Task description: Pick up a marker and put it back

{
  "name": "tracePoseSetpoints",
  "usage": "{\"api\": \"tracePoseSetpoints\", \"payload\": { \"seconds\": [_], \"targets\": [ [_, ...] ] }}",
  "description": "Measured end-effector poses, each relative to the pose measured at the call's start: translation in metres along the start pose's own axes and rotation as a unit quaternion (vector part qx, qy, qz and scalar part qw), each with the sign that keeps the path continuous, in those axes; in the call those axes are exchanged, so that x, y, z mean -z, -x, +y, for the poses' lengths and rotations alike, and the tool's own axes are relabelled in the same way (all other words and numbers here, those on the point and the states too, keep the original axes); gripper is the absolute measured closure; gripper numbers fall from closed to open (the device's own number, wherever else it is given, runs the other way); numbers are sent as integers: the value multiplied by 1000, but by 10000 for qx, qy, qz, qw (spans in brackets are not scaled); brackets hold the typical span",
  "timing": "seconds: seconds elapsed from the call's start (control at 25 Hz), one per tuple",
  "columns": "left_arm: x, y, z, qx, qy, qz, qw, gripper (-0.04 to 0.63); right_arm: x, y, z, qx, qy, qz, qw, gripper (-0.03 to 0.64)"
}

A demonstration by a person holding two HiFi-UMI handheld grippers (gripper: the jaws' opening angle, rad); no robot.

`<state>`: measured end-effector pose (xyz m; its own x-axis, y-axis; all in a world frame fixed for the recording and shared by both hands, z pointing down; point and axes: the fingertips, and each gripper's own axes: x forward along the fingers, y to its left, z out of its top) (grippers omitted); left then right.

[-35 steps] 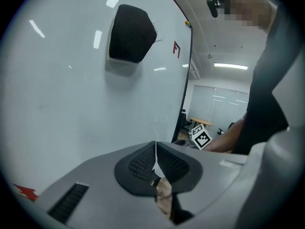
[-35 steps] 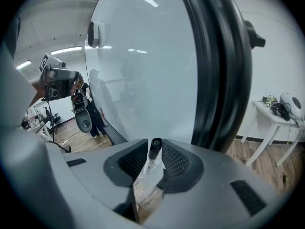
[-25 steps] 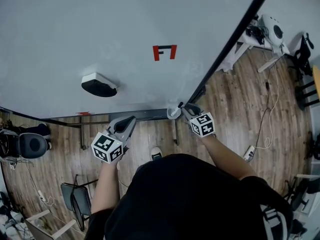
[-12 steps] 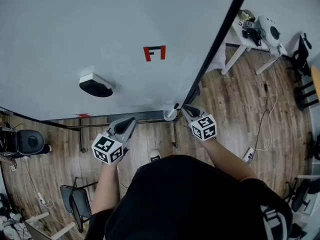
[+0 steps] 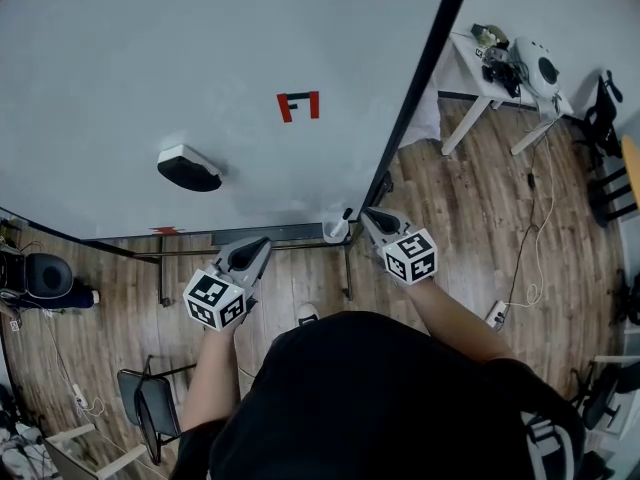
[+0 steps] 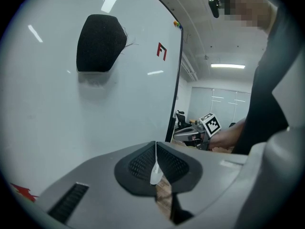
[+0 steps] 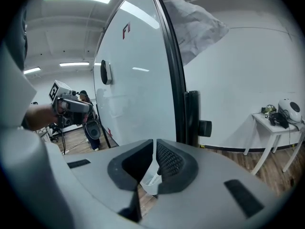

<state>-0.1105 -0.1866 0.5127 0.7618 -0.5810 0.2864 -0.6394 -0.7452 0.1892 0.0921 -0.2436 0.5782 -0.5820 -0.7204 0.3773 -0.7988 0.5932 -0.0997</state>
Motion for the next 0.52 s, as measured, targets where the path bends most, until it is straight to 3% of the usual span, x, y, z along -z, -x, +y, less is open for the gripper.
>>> {"api": "tracePoseSetpoints", "payload": {
  "seconds": [0.52],
  "targets": [
    [3, 2, -27, -19, 33, -26, 10000, 578, -9, 25, 7, -171, 37, -126, 9998, 609]
  ]
}}
